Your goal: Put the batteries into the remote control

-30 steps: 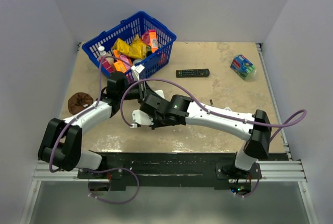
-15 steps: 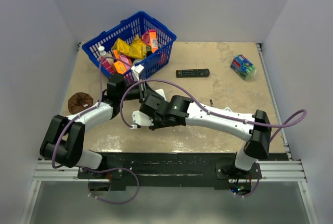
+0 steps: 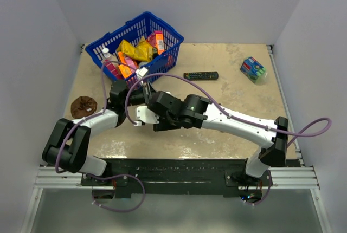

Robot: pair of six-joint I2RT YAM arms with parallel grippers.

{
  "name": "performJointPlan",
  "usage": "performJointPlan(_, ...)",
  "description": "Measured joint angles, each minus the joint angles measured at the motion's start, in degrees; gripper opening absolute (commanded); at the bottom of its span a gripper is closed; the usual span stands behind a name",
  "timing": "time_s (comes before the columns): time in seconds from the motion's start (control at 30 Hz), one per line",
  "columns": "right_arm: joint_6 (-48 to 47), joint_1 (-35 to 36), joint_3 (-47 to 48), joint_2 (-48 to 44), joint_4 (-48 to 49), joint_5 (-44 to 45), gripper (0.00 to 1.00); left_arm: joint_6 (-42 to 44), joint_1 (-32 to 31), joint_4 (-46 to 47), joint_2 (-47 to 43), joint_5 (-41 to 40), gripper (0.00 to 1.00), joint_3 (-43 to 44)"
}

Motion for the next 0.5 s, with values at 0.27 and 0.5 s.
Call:
performJointPlan(0.27, 4.1, -0.2, 3.6, -3.6, 5.4, 2.8, 0.75, -5.5, 0.0, 8.2, 0.1, -2.2, 0.00, -2.4)
performJointPlan(0.5, 15.6, -2.4, -1.4, -12.3, 17.1, 8.0, 0.67, -12.3, 0.0, 18.1, -0.7, -9.5, 0.00, -6.1)
